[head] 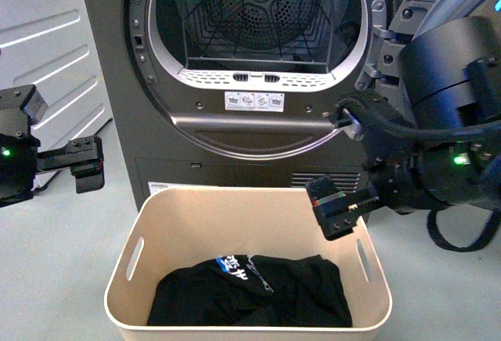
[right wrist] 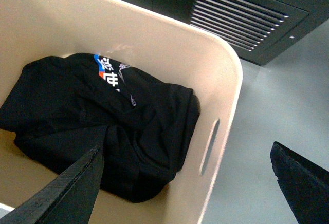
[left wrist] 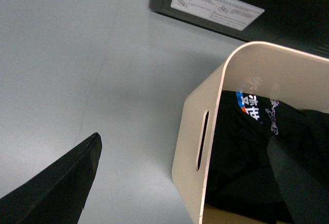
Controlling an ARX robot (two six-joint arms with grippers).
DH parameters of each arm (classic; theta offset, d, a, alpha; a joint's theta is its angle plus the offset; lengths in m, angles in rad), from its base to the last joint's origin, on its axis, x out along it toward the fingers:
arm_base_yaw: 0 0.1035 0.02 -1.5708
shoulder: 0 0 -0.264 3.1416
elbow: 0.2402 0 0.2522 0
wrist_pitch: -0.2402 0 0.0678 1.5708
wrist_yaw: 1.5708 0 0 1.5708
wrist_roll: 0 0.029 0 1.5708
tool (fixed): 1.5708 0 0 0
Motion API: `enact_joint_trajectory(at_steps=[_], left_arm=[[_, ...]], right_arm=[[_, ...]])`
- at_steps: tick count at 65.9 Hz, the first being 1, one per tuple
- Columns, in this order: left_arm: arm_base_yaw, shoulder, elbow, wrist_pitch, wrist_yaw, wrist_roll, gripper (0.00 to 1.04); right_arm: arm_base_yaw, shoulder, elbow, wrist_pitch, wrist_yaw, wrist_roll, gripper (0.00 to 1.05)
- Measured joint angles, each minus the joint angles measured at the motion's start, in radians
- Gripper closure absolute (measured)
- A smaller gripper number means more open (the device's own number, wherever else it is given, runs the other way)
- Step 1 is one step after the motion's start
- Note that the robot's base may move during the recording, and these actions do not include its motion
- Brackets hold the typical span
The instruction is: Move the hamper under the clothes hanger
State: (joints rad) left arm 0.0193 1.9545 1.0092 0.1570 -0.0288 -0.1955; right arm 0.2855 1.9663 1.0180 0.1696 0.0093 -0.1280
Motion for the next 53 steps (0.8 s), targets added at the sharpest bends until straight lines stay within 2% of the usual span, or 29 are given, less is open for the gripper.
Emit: enact_joint_trajectory(at_steps=[15,31,53], left_arm=[[-0.040,0.136,0.055,0.005,0.077,0.049,0.07],[-0.105,0.229,0.108,0.010,0.082,0.074,0.07],[-0.119,0.323,0.127,0.041,0.101,0.096,0.07]], right_arm=[[0.014,0.193,0.140,-0.003,0.039,0.016,0.08],[-0.031,0.317,0.208,0.020,0.084,0.041,0.08],[-0.083,0.439,0.288,0.045,0.126,0.052,0.08]])
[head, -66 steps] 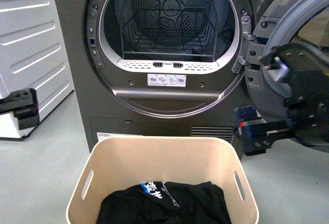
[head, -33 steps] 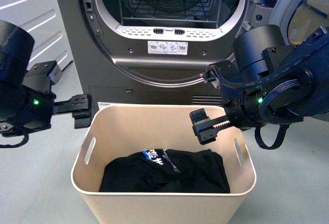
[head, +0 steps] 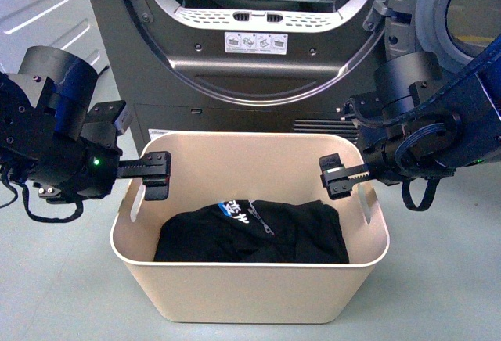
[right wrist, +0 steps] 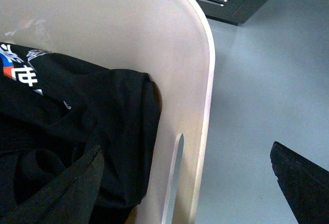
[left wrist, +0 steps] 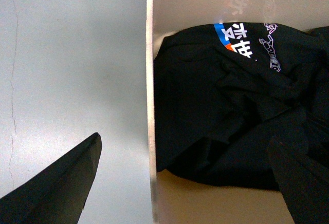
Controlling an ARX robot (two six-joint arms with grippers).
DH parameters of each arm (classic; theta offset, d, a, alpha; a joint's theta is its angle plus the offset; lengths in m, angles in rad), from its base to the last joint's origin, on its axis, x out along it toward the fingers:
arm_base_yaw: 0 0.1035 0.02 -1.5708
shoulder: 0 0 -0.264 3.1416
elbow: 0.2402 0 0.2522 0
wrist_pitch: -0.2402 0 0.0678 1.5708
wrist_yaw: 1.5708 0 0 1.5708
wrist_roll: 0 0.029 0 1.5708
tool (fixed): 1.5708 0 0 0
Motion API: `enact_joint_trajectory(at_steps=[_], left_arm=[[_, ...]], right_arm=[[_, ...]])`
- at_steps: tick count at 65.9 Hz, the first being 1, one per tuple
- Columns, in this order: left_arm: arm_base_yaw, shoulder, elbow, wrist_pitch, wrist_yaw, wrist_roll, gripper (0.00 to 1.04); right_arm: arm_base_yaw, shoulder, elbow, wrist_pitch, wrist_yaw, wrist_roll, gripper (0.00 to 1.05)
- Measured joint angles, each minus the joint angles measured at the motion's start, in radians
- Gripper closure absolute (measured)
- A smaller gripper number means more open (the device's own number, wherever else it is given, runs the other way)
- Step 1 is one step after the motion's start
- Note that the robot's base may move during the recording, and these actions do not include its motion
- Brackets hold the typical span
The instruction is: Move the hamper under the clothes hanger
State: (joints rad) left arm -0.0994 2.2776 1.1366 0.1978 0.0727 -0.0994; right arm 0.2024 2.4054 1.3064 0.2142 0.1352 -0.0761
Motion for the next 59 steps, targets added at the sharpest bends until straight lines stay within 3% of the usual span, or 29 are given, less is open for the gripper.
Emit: enact_joint_trajectory(at_steps=[34,41,59], left_arm=[[-0.005,0.091,0.081,0.010,-0.001,0.031,0.07],[-0.009,0.104,0.095,0.004,-0.010,0.039,0.21],[-0.021,0.125,0.100,0.007,-0.028,0.049,0.67]], right_arm=[[-0.044,0.115,0.085,-0.005,0.003,0.014,0.08],[-0.053,0.128,0.088,-0.004,0.013,0.023,0.16],[-0.058,0.151,0.091,-0.006,0.010,0.051,0.61]])
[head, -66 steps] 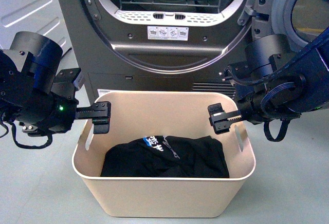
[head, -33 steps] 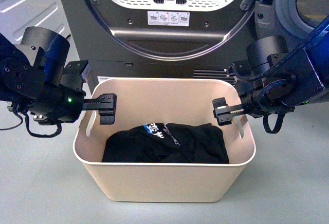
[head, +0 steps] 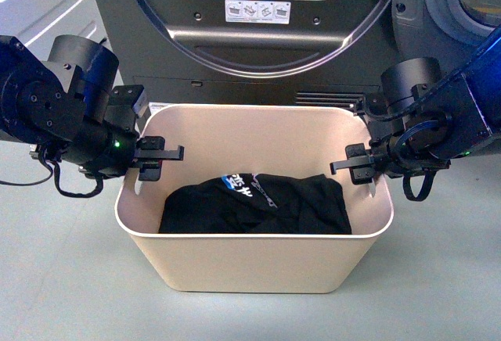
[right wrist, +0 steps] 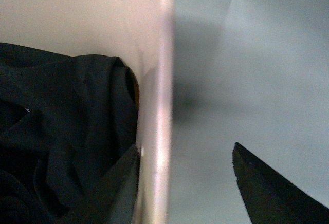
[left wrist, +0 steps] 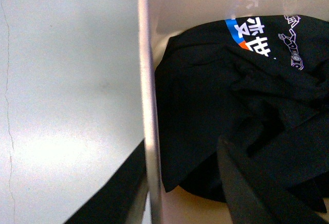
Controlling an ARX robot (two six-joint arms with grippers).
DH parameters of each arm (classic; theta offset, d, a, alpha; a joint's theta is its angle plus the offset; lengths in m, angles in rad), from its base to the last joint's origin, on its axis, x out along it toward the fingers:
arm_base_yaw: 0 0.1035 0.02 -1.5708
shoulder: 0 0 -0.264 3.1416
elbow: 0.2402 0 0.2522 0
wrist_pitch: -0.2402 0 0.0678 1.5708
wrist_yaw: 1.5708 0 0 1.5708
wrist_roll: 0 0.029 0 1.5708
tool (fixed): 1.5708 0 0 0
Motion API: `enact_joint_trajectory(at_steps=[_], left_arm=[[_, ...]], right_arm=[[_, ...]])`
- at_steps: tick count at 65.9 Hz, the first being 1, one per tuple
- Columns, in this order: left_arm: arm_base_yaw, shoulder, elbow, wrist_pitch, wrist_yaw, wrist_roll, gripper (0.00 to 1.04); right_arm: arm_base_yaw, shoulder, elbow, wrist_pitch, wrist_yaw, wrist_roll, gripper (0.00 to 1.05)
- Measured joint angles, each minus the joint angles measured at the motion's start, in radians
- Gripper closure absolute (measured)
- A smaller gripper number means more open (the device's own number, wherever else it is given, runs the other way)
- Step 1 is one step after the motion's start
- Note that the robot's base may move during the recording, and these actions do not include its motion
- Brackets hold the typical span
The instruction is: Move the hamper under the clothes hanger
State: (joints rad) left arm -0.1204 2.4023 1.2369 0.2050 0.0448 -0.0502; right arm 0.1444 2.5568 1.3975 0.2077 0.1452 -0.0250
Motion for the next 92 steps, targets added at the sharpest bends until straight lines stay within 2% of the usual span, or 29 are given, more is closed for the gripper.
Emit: enact_joint_trajectory(at_steps=[10,14,19,52,92], left_arm=[[-0.003,-0.001,0.000,0.000,-0.008,0.004,0.94],[-0.004,-0.004,0.000,0.000,-0.010,0.003,1.01],[-0.005,-0.009,-0.004,-0.002,-0.010,0.002,1.01],[-0.013,-0.129,-0.060,-0.010,-0.028,-0.001,1.01],[-0.013,-0.130,-0.069,-0.010,-0.034,-0.001,1.01]], right_arm=[[-0.002,-0.003,-0.003,0.002,-0.018,0.000,0.86],[-0.002,-0.007,-0.010,0.003,-0.025,0.007,0.93],[-0.002,-0.018,-0.022,0.003,-0.030,0.031,1.00],[0.012,-0.154,-0.110,0.013,-0.053,0.049,1.00],[0.015,-0.155,-0.118,0.013,-0.053,0.048,1.00]])
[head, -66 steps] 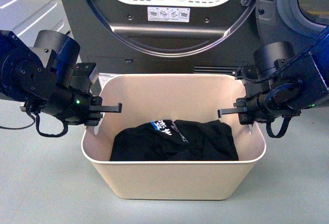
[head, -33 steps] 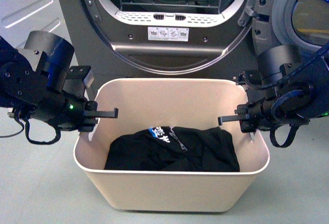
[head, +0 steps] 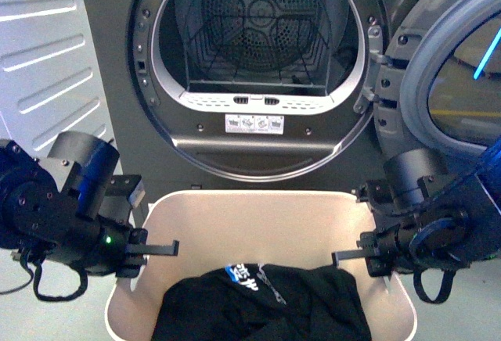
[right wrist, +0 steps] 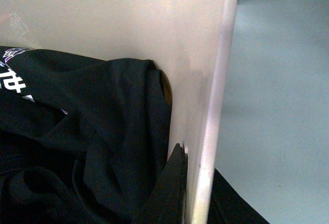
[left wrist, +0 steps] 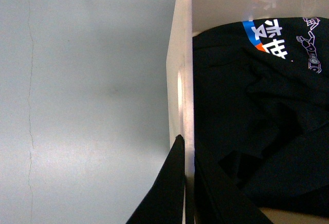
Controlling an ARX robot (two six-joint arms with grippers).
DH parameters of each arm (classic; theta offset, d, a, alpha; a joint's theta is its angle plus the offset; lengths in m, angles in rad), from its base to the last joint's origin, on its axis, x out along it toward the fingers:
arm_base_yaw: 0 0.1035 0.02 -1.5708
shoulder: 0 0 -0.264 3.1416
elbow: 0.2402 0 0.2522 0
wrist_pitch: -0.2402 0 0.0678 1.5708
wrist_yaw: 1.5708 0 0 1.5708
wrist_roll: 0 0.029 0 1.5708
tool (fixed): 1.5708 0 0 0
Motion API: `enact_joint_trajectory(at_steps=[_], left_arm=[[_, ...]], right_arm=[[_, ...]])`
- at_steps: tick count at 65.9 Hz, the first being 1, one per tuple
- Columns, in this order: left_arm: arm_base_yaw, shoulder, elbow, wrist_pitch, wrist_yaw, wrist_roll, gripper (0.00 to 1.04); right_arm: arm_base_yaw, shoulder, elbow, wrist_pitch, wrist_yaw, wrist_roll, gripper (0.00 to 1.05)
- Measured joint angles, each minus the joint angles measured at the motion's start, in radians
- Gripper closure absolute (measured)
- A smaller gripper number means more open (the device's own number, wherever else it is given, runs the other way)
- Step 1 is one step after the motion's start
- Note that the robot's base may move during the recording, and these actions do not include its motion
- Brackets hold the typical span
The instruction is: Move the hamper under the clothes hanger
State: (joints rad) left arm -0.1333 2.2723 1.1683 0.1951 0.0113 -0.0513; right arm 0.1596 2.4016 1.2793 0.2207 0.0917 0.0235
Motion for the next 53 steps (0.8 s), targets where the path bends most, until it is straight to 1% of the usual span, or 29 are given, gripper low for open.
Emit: enact_joint_trajectory(at_steps=[8,21,39,53], left_arm=[[0.000,0.000,0.000,0.000,0.000,0.000,1.01],[0.025,0.000,-0.002,0.000,-0.020,0.000,1.01],[-0.005,0.000,-0.001,0.001,0.010,0.000,1.01],[-0.003,0.000,-0.002,0.001,0.007,0.000,1.01]], right_arm=[[0.001,0.000,0.000,0.000,0.000,0.000,1.00],[0.031,0.000,0.000,0.000,-0.014,0.002,1.00],[-0.009,-0.003,0.000,0.000,0.002,0.000,1.00],[-0.004,-0.003,-0.001,0.000,-0.003,-0.001,1.00]])
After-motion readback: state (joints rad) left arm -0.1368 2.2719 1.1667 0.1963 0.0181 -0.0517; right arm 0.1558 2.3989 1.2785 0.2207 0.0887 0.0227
